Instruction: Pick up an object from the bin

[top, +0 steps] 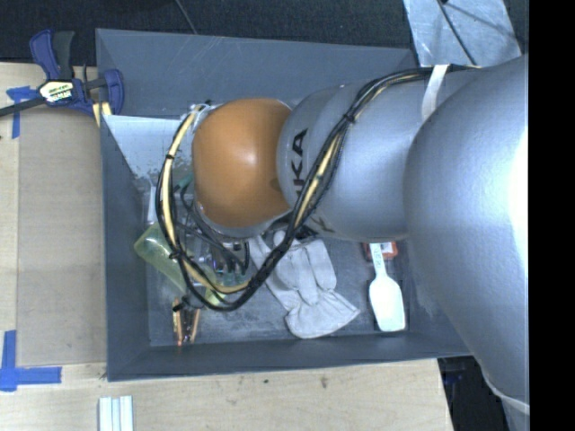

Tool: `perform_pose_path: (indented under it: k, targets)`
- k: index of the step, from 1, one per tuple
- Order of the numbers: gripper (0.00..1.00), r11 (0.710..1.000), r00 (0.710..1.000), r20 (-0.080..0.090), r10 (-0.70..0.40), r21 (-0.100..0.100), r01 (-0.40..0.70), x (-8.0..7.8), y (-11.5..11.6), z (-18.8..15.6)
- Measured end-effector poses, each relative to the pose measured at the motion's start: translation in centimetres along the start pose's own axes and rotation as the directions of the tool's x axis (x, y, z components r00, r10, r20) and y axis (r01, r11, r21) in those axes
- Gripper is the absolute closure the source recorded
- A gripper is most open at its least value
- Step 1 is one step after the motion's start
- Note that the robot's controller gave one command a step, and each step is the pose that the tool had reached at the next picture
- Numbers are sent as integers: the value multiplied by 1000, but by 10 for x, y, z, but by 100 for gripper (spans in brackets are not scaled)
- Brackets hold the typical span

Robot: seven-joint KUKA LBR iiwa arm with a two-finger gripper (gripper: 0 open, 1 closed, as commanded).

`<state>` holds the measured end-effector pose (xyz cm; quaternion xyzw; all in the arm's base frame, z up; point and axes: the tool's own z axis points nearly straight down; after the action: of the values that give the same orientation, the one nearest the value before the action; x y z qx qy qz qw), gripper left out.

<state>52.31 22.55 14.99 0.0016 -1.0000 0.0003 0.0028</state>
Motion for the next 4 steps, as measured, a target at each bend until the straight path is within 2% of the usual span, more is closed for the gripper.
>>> perform_pose_path:
  k: [1, 2, 3, 4]
  targets:
    - [0, 1000, 1000, 8, 3, -2, -3, -2, -1, -5]
    - [0, 1000, 1000, 17, -12, -5, 12, 15, -26, 39]
    - [0, 999, 999, 2, 36, -1, -36, 25, -74, 68]
    - [0, 1000, 1000, 9, 13, 0, -13, 9, -100, 69]
